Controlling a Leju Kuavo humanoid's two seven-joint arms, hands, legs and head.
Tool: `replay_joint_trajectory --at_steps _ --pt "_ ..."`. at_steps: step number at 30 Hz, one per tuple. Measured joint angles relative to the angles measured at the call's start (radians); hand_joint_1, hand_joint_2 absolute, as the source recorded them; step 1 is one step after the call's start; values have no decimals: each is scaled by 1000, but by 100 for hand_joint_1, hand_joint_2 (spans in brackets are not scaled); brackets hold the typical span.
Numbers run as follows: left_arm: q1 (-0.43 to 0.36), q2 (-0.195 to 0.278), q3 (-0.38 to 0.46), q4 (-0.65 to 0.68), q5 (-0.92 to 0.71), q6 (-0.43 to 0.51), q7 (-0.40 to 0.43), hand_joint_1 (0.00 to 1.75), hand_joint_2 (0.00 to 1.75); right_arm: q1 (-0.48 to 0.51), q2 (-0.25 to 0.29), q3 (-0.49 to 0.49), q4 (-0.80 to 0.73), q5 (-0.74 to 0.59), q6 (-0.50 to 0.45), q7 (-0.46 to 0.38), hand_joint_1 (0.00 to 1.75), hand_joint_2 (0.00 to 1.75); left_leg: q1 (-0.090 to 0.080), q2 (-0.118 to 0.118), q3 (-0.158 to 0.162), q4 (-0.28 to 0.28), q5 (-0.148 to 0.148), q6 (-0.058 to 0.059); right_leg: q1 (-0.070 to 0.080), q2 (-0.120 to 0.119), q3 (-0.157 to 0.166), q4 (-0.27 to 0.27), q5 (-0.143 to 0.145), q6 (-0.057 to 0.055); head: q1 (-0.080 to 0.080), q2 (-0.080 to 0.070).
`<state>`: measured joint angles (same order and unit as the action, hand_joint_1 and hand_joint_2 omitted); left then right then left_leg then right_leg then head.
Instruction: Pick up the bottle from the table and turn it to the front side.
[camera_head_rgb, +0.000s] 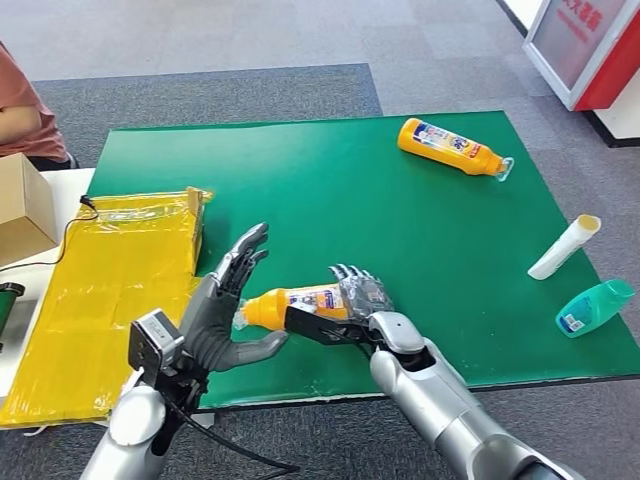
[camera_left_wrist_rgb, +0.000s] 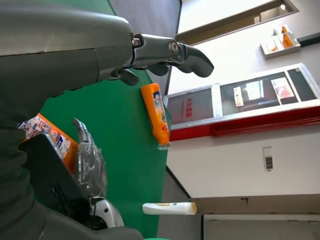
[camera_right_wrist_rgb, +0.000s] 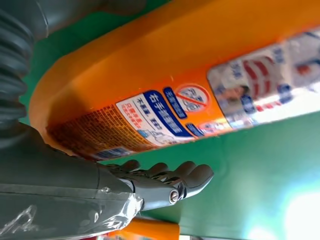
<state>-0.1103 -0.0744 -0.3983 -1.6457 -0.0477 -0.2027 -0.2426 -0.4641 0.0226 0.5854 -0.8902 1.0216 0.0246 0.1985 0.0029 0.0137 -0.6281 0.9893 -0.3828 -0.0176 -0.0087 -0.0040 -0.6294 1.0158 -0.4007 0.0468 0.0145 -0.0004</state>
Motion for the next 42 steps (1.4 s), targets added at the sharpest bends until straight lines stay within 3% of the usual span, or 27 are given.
replay_joint_trajectory --at_steps 9,13,31,35,42 --pt "-22 1 -1 11 1 1 7 0 175 -39 10 13 77 15 0 9 0 175 0 0 0 0 0 0 0 0 0 0 0 0 0 0" --pt "-40 0 -11 11 6 6 27 0 175 -52 25 14 96 17 4 16 171 175 0 0 0 0 0 0 0 0 0 0 0 0 0 0" --pt "-45 7 -18 11 20 28 37 0 175 -56 35 13 103 -25 1 -3 175 175 0 0 0 0 1 -1 0 0 0 0 1 -1 0 0" --pt "-29 16 -16 11 21 37 14 0 175 -46 35 -10 95 -119 -8 -73 175 175 0 0 1 0 1 -1 0 0 0 0 0 -1 0 0" --pt "7 35 -8 8 37 42 -21 0 175 18 33 -128 33 -408 17 -248 175 175 0 0 0 0 0 -1 0 0 0 0 0 -1 0 0"
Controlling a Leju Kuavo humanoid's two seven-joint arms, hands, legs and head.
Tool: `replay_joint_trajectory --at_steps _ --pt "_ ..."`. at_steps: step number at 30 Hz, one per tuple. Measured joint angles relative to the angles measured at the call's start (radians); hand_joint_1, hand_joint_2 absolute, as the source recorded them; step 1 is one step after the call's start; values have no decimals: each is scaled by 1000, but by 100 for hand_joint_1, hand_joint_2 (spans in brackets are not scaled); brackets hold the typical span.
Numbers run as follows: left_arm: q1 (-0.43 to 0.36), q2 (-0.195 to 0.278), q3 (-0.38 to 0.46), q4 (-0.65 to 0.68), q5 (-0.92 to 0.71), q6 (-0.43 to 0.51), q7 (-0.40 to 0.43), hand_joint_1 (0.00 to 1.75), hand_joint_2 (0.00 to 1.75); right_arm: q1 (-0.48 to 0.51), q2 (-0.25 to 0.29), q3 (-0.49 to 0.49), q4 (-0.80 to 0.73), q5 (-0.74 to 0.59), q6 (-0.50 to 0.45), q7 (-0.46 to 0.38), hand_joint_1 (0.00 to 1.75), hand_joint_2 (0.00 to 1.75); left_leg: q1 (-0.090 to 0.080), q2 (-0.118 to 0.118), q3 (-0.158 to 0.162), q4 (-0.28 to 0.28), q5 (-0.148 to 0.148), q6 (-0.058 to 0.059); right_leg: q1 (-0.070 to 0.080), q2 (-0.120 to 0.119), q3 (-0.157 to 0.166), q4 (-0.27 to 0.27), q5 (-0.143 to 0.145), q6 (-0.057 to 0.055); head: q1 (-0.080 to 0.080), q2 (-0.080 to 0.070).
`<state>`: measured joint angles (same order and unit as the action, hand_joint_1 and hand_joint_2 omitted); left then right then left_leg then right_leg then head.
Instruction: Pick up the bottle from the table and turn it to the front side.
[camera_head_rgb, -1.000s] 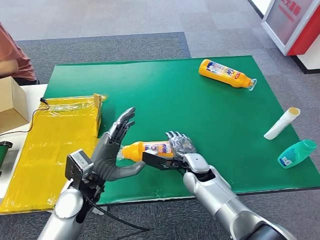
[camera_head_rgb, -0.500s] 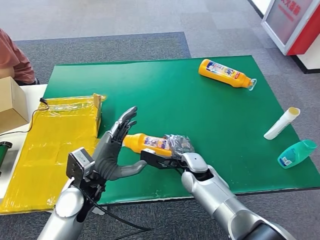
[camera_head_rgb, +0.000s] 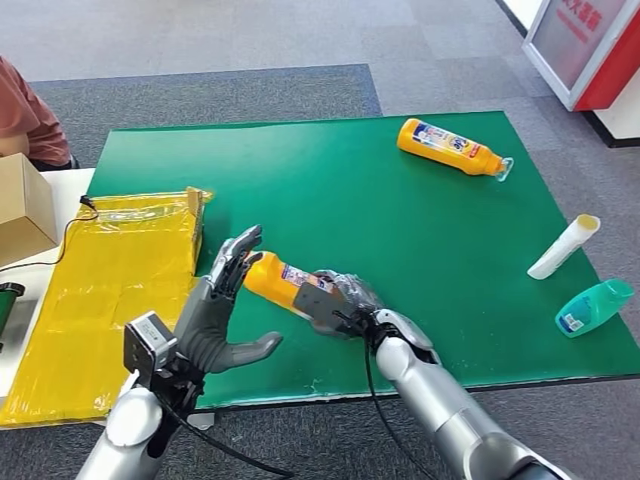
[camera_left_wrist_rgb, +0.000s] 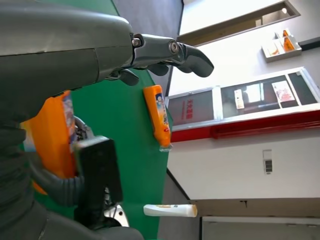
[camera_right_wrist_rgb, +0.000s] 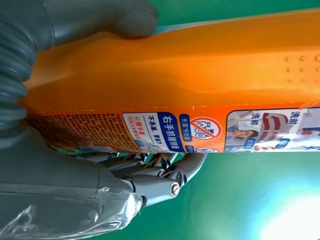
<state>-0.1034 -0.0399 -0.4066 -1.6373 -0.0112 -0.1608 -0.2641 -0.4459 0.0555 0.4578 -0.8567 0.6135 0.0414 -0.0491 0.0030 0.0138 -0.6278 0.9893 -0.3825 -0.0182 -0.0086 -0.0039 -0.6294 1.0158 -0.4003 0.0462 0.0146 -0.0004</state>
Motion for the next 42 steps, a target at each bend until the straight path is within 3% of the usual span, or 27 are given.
replay_joint_trajectory --at_steps 9,13,18,26,32,37,42 --pt "18 20 0 -1 22 15 -25 0 175 67 -9 -127 -84 -294 29 -90 175 175 0 0 0 0 0 0 0 0 0 0 0 0 0 0" --pt "19 21 0 -1 23 17 -28 0 175 72 -9 -139 -93 -329 30 -97 175 175 0 0 0 0 0 0 0 0 0 0 0 0 0 0" --pt "38 41 -7 -9 35 44 -56 0 175 150 -6 -292 -202 -698 86 -161 175 175 0 0 -1 0 -1 1 0 0 0 0 0 0 0 0" --pt "55 62 -10 -47 81 72 -87 0 175 238 10 -343 -381 -927 96 -252 175 175 0 0 -1 0 -1 1 0 0 -1 0 -1 1 0 0" --pt "32 67 3 -50 240 39 -75 0 175 276 33 -334 -514 -894 92 -351 175 175 0 0 -1 0 -1 0 0 0 -1 0 -1 0 0 0" --pt "20 66 14 -49 275 28 -66 0 175 290 42 -326 -564 -867 77 -376 175 175 0 0 -1 0 -1 0 0 0 -1 0 -1 0 0 0" --pt "3 57 23 -43 450 9 2 0 175 295 45 -304 -609 -686 -45 -457 175 175 0 0 -1 0 -1 0 0 0 -1 0 -1 0 0 0"
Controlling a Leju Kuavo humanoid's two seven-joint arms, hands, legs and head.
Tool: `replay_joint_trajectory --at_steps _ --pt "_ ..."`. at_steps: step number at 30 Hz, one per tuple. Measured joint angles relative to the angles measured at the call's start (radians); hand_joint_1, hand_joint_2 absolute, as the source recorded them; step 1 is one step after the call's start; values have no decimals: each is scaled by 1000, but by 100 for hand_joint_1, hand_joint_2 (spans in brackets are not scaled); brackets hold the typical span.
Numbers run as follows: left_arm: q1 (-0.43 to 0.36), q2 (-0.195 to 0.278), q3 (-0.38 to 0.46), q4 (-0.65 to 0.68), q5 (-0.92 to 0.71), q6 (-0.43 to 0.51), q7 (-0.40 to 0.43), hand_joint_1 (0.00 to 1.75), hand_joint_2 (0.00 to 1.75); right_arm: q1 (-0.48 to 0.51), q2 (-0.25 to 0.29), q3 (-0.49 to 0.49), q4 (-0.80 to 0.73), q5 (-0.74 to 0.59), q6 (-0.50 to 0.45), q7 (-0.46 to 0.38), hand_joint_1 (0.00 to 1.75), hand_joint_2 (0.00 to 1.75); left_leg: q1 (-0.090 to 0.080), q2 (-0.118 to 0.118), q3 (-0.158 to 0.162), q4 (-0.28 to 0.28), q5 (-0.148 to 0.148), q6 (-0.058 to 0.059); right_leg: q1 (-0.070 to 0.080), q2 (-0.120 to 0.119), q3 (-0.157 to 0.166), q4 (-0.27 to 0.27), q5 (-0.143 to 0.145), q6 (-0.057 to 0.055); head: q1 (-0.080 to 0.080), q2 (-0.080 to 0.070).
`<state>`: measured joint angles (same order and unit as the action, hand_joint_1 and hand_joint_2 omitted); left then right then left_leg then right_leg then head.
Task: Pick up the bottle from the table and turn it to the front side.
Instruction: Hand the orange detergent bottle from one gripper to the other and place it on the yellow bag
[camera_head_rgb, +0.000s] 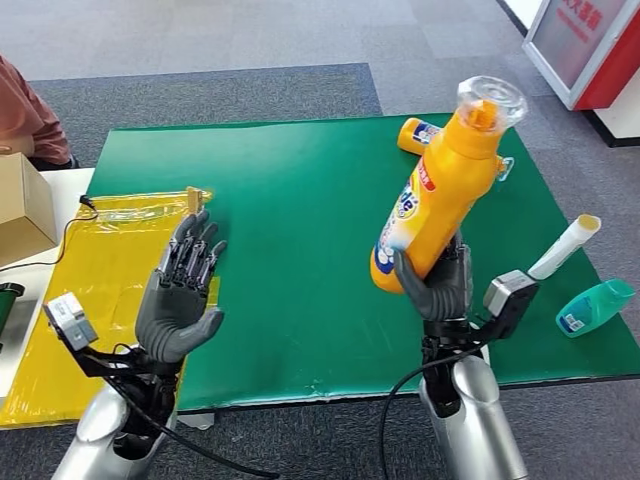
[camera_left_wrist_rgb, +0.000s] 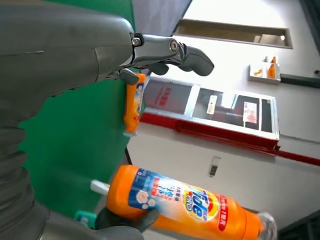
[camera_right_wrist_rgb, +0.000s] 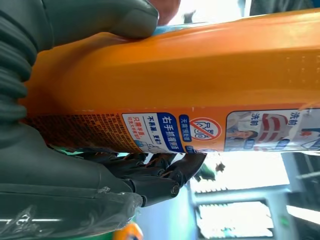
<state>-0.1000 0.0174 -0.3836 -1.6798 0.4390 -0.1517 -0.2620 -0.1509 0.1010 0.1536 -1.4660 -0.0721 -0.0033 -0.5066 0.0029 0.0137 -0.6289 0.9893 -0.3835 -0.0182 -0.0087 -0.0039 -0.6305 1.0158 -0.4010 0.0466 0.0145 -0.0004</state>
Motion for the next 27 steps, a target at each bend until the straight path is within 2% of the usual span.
replay_joint_trajectory --at_steps 5,9,12,18,23,27 --pt "-50 -2 1 30 159 -63 81 0 175 0 5 68 -30 293 -215 -51 175 175 0 0 0 0 0 0 0 0 0 0 0 0 0 0" --pt "-112 3 -16 63 241 -129 142 0 175 -7 8 147 -23 555 -444 -76 175 175 0 0 0 0 0 -1 0 0 0 0 0 0 0 0" --pt "-158 10 -34 84 266 -147 165 0 175 -16 10 204 -9 663 -562 -79 175 175 0 0 0 0 1 -1 0 0 0 0 0 0 0 0" --pt "-222 25 -67 114 273 -160 183 0 175 -37 10 268 30 802 -672 -65 175 175 0 0 0 0 1 0 0 0 0 0 0 0 0 0" --pt "-275 38 -98 134 254 -167 200 0 175 -46 10 295 71 900 -683 -60 175 175 0 0 0 0 1 0 0 0 0 0 0 0 0 0" --pt "-301 49 -114 146 228 -169 203 0 175 -56 10 312 91 912 -686 -44 175 175 0 0 0 0 1 0 0 0 0 0 0 0 0 0"
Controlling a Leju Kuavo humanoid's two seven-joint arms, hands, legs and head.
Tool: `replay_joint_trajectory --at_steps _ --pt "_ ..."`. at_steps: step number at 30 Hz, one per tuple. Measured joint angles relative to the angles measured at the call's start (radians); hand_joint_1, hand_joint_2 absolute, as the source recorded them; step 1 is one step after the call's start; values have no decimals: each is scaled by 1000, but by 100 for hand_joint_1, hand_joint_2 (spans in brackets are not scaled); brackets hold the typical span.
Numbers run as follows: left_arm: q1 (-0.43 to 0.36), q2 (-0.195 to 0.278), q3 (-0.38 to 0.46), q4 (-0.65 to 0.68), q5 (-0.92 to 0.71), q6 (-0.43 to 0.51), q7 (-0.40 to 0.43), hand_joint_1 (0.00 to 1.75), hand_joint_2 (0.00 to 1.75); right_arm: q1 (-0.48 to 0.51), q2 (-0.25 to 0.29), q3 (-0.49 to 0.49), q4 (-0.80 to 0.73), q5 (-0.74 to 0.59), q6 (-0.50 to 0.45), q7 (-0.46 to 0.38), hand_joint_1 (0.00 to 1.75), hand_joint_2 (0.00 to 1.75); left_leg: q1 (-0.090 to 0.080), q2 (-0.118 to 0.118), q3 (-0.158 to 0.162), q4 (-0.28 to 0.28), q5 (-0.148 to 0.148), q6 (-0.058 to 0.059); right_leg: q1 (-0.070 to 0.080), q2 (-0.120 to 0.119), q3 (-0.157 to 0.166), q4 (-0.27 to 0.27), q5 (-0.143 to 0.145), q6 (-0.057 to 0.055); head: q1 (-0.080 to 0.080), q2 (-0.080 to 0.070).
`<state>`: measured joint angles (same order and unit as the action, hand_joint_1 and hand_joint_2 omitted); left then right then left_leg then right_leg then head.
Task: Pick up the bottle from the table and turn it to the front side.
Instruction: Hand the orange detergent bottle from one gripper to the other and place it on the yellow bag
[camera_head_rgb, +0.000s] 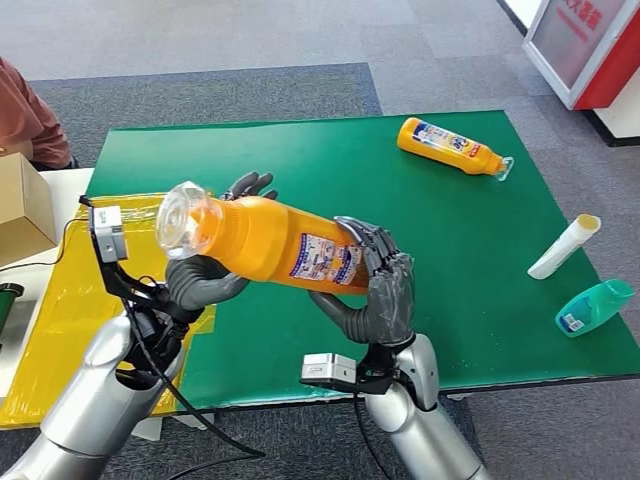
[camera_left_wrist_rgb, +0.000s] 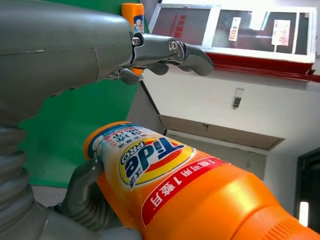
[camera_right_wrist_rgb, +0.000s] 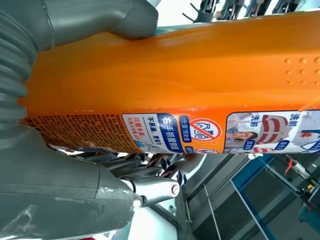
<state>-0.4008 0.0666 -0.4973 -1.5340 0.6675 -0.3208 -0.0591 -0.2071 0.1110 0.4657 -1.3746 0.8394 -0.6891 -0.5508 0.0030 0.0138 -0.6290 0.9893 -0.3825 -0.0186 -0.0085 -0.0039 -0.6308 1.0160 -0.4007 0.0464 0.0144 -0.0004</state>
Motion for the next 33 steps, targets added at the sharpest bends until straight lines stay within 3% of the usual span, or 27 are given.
replay_joint_trajectory --at_steps 18,28,32,33 --pt "-176 50 -136 59 -180 -77 1 0 175 -79 -11 128 66 -35 35 77 175 175 0 0 0 0 0 0 0 0 0 0 0 -1 0 0" --pt "-191 61 -155 73 -206 -75 -11 1 175 -83 -13 135 88 -55 79 89 175 175 0 0 0 0 0 0 0 0 0 0 0 -1 0 0" --pt "-191 64 -159 75 -221 -64 -18 175 175 -83 -13 135 96 -63 98 93 175 175 0 0 0 0 0 0 0 0 0 0 0 -1 0 0" --pt "-190 64 -159 75 -230 -58 -20 175 175 -84 -13 135 99 -67 106 95 170 175 0 0 0 0 0 0 0 0 0 0 0 -1 0 0"
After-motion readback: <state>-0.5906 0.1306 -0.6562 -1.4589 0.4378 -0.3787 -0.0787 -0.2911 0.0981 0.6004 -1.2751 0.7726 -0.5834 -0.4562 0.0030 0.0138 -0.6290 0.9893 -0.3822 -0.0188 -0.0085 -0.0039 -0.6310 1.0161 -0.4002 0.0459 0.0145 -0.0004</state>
